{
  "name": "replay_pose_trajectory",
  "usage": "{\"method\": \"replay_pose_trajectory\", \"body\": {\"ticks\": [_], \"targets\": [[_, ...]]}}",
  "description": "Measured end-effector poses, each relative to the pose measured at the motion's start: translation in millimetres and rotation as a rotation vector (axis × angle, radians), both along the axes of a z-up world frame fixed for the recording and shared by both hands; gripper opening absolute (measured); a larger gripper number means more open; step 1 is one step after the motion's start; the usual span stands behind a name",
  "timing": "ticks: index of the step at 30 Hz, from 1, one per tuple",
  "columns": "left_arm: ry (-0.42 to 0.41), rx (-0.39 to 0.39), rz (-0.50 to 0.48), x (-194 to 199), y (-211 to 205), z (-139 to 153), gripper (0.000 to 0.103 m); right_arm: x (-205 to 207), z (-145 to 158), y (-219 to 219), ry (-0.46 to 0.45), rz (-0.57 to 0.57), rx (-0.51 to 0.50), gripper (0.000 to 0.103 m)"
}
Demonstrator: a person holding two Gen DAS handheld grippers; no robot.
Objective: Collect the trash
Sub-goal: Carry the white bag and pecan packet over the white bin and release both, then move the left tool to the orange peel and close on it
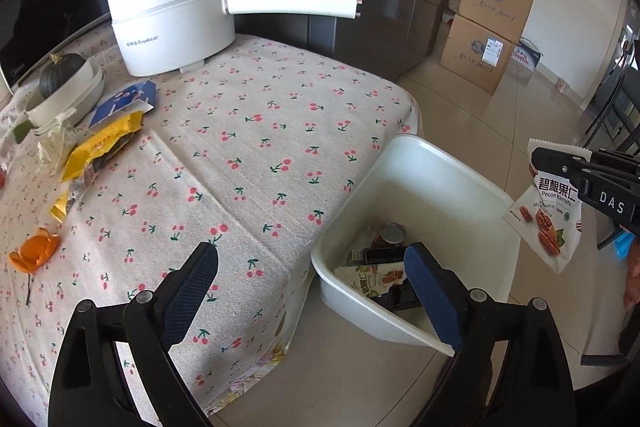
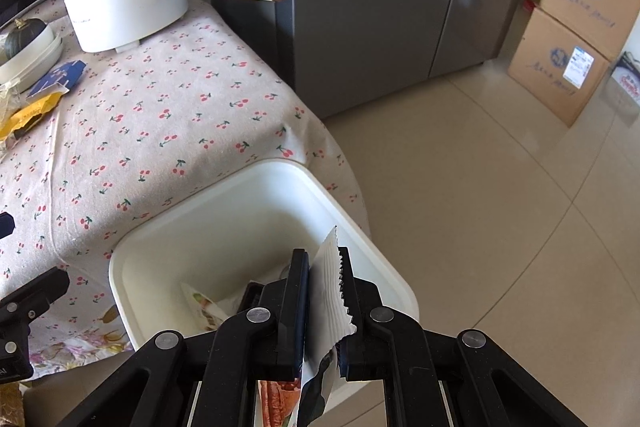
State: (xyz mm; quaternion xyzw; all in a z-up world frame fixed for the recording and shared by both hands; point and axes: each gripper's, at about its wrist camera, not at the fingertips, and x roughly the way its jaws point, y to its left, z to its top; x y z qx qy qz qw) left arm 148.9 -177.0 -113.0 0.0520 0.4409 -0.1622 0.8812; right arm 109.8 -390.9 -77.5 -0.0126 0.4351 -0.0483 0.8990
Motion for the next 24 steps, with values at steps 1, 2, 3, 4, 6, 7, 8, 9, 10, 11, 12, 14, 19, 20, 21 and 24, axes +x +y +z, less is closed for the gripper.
{"method": "replay_pose_trajectory", "body": {"ticks": [1,2,3,4,6,7,8,9,10,11,12,14,19,20,21,24], "targets": [[-0.003,-0.006,0.009,-0.4,4.7,2.9,0.096,0.8,1.1,2.1,-0.003,0.003,0.001,0.01],[-0.006,-0.009,0.017,-1.3,8.9,5.8,0.096,1.6,2.1,4.2,-0.006,0.005,0.004,0.01],[-0.01,-0.009,0.025,-2.3,12.8,8.6,0.096,2.7,3.2,6.3,-0.008,0.007,0.008,0.01],[-0.016,-0.01,0.031,-3.4,16.6,11.5,0.096,3.4,4.1,7.9,-0.01,0.008,0.011,0.01],[-0.027,-0.012,0.043,-6.7,24.3,17.2,0.096,5.5,5.8,10.4,-0.014,0.003,0.018,0.012],[-0.033,-0.013,0.05,-8.2,27.9,20.3,0.096,6.6,6.5,11.3,-0.011,0.0,0.023,0.024],[-0.038,-0.015,0.057,-9.7,31.9,23.5,0.096,7.5,7.8,12.7,-0.011,-0.002,0.025,0.035],[-0.046,-0.018,0.065,-11.3,36.2,27.1,0.096,7.3,10.0,14.4,-0.02,-0.004,0.025,0.057],[-0.055,-0.02,0.075,-13.0,40.9,31.1,0.096,5.9,13.2,16.6,-0.038,-0.005,0.026,0.065],[-0.063,-0.022,0.084,-14.6,45.3,34.9,0.096,4.7,17.1,19.1,-0.055,-0.003,0.027,0.073],[-0.072,-0.025,0.093,-15.8,50.4,38.8,0.096,4.0,21.0,22.4,-0.067,0.002,0.026,0.077],[-0.089,-0.031,0.112,-18.8,60.5,46.6,0.096,1.9,28.6,29.9,-0.091,0.017,0.023,0.079],[-0.137,-0.034,0.168,-26.8,83.5,63.5,0.096,-1.0,45.7,50.3,-0.148,0.046,0.018,0.084],[-0.147,-0.033,0.177,-29.0,87.9,66.2,0.096,-1.4,49.1,54.0,-0.16,0.049,0.024,0.085],[-0.155,-0.033,0.186,-30.3,92.0,68.8,0.096,-1.6,52.4,57.4,-0.172,0.053,0.029,0.086],[-0.18,-0.024,0.217,-34.6,103.7,75.2,0.096,-1.3,61.8,68.2,-0.206,0.058,0.044,0.09]]}}
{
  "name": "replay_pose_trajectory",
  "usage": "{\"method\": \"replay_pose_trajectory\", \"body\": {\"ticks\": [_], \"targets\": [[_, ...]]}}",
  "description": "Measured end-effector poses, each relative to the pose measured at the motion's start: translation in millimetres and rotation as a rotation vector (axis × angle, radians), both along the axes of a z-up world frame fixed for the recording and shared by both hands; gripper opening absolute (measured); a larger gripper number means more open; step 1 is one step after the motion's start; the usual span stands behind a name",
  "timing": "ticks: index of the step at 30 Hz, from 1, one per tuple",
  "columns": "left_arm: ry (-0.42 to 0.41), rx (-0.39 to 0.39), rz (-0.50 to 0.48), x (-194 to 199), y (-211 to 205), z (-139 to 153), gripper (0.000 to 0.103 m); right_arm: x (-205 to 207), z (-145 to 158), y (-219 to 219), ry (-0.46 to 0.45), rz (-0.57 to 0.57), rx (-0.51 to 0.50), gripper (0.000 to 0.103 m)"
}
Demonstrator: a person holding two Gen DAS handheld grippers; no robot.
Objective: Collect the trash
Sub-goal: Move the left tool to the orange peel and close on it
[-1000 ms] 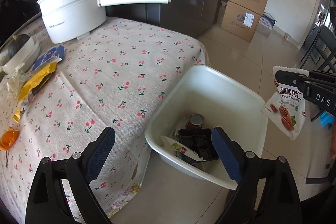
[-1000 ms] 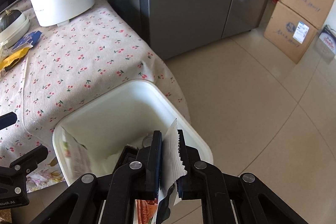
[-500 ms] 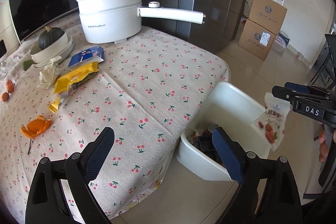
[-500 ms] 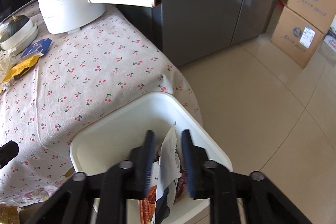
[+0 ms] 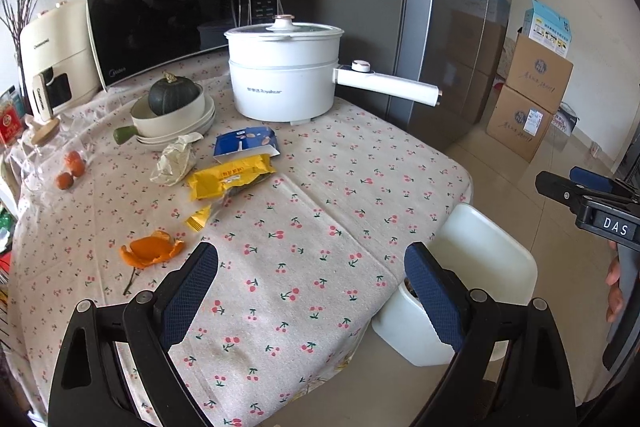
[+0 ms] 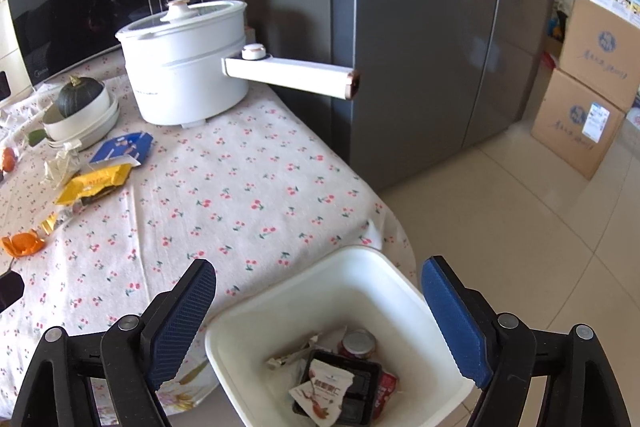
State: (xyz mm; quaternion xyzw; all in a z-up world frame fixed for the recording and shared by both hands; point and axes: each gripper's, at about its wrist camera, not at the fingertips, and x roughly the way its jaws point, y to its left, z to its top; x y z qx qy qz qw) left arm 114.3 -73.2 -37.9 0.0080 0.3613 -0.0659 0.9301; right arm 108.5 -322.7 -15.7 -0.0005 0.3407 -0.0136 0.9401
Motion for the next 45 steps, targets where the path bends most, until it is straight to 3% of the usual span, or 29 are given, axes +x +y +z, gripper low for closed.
{"method": "replay_pose_trajectory", "body": {"ticks": [13,23,33,45], "targets": [[-0.062,0.04,0.104,-5.3,47.6,13.9,0.102,13.1,19.1,59.5,-0.085,0.056,0.011,0.102],[-0.014,0.115,0.159,13.8,94.3,5.8,0.103,38.3,11.9,116.4,-0.061,0.133,-0.014,0.102],[0.1,0.107,0.235,56.8,151.3,-19.4,0.103,83.7,-10.0,147.0,0.001,0.111,-0.023,0.102],[0.335,0.01,0.222,113.4,182.8,-92.1,0.103,135.6,-50.4,159.9,0.132,0.072,0.022,0.102]]}}
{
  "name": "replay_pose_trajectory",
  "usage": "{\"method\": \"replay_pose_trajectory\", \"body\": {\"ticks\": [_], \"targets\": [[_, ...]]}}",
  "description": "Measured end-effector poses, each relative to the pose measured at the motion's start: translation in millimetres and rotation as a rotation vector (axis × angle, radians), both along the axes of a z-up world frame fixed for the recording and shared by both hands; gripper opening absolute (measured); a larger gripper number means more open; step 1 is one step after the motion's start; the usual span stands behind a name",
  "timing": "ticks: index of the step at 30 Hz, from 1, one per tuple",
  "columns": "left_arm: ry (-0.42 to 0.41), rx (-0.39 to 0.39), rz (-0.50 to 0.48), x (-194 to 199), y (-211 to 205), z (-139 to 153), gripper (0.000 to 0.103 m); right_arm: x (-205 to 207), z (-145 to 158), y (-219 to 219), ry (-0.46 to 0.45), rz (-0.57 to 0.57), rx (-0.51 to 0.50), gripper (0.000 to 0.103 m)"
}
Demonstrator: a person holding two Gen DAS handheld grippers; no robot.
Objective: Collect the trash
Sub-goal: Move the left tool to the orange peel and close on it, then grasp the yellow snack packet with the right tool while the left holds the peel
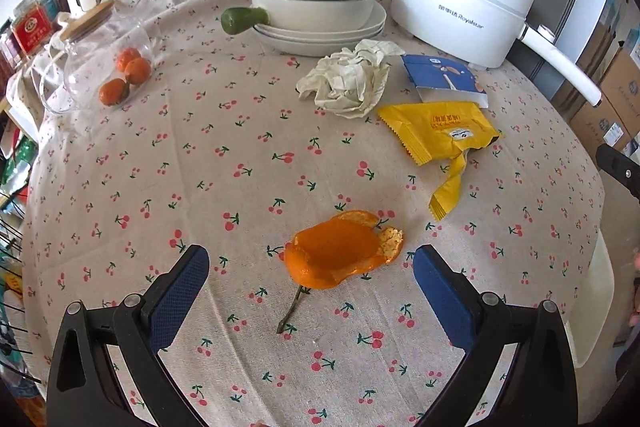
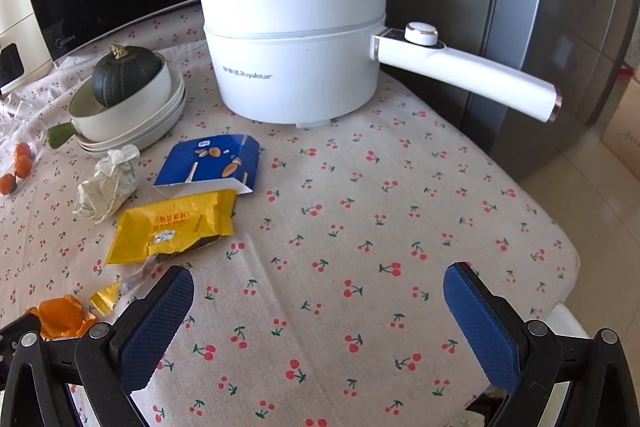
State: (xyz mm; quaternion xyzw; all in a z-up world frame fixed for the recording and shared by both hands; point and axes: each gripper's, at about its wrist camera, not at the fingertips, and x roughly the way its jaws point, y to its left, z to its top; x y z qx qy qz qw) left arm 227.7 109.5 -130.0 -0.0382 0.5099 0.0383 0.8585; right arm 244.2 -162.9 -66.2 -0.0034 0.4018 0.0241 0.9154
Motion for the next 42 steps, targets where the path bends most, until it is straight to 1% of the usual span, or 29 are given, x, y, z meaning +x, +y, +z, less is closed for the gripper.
{"method": "replay_pose_trajectory", "body": {"ticks": [3,6,8,10,14,15,17,18,19,20,21,23,26,29,32,35,39,42], "targets": [[0.01,0.011,-0.033,8.2,-5.6,-12.1,0.102,8.4,-7.9,1.3,0.026,-0.01,0.003,0.102],[0.033,0.025,-0.074,13.8,-14.4,-23.1,0.097,15.1,-13.0,0.7,0.043,-0.02,0.016,0.102],[0.05,0.043,-0.096,16.1,-19.7,-29.1,0.09,18.4,-15.2,-0.1,0.051,-0.025,0.023,0.102],[0.054,0.047,-0.107,17.4,-21.1,-33.1,0.085,20.7,-17.3,0.4,0.057,-0.028,0.024,0.102],[0.038,0.033,-0.106,18.5,-17.4,-32.0,0.069,23.1,-22.1,4.4,0.073,-0.024,0.026,0.102],[0.03,0.024,-0.104,18.0,-15.4,-30.2,0.067,23.4,-23.4,6.6,0.077,-0.02,0.027,0.102],[0.013,-0.004,-0.095,17.2,-9.4,-25.4,0.056,23.7,-26.1,11.9,0.086,-0.009,0.026,0.102],[0.007,-0.019,-0.087,16.7,-6.0,-23.2,0.052,23.9,-27.8,14.7,0.092,-0.003,0.031,0.102],[0.002,-0.033,-0.079,15.7,-2.9,-21.1,0.047,24.9,-29.6,17.7,0.102,0.006,0.041,0.102],[-0.001,-0.039,-0.073,14.8,-0.4,-19.4,0.038,26.8,-31.4,20.9,0.114,0.014,0.055,0.102],[0.001,-0.035,-0.071,13.7,0.8,-19.0,0.033,29.3,-33.3,24.3,0.124,0.021,0.068,0.102],[0.007,-0.032,-0.081,11.3,3.0,-19.7,0.028,33.8,-36.8,32.1,0.142,0.045,0.096,0.102],[0.008,-0.002,-0.089,7.8,6.7,-19.3,0.024,40.6,-42.6,51.4,0.156,0.107,0.096,0.102],[0.005,0.001,-0.076,5.5,15.8,-15.6,0.021,47.3,-50.0,75.3,0.166,0.186,0.045,0.102],[-0.002,-0.014,-0.058,4.3,25.3,-12.0,0.02,53.5,-60.9,94.8,0.191,0.236,-0.014,0.102],[-0.006,-0.026,-0.047,3.9,30.6,-10.4,0.02,60.9,-72.5,108.7,0.221,0.262,-0.034,0.102],[-0.002,-0.043,-0.033,4.1,35.0,-10.6,0.02,73.1,-84.4,122.1,0.226,0.265,-0.112,0.102],[-0.006,-0.044,-0.026,3.3,36.6,-9.8,0.02,80.5,-85.2,123.9,0.209,0.286,-0.096,0.102]]}}
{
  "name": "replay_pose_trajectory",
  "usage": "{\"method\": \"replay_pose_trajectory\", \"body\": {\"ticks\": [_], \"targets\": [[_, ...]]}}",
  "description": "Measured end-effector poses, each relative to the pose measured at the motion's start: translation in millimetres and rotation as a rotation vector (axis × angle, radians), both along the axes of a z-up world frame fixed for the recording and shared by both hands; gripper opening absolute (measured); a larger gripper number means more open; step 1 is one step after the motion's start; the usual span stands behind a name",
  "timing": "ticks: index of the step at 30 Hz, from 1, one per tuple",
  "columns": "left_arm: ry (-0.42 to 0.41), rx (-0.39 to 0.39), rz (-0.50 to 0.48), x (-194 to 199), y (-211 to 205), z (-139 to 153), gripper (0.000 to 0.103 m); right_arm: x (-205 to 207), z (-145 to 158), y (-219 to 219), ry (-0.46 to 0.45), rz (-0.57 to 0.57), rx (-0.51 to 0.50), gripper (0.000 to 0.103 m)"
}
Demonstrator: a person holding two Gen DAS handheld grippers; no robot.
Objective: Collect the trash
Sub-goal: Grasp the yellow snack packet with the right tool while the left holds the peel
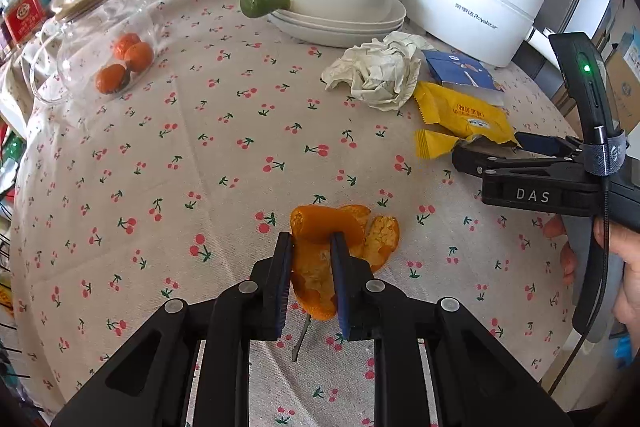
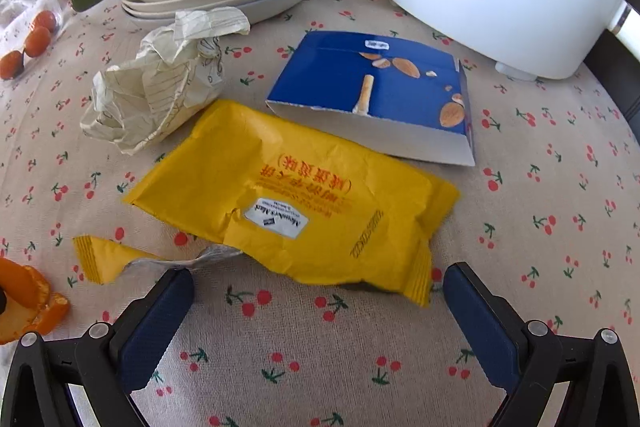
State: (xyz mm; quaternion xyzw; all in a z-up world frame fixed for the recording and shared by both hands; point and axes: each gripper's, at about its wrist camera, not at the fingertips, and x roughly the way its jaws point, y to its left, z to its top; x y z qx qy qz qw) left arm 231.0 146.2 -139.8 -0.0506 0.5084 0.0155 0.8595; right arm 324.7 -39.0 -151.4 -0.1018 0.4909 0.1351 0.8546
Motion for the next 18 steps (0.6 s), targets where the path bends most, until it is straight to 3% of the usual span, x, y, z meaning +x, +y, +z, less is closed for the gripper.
{"method": "replay_pose_trajectory", "body": {"ticks": [3,5,13,15,18], "targets": [[-0.006,0.005,0.001,-0.1,0.7,0.6,0.02,5.1,0.8,-0.6,-0.008,0.013,0.017,0.102],[-0.01,0.008,0.005,-0.1,1.0,0.9,0.02,5.5,3.0,-2.0,-0.024,0.025,0.037,0.096],[-0.022,0.012,0.001,-2.8,-4.0,4.7,0.016,-9.7,14.1,-21.6,-0.053,0.046,0.068,0.034],[-0.026,0.014,-0.002,-4.2,-5.5,6.6,0.016,-18.0,16.2,-28.4,-0.057,0.053,0.075,0.024],[-0.032,0.015,-0.005,-8.0,-7.6,10.2,0.016,-30.0,17.5,-35.5,-0.041,0.073,0.098,0.019]]}}
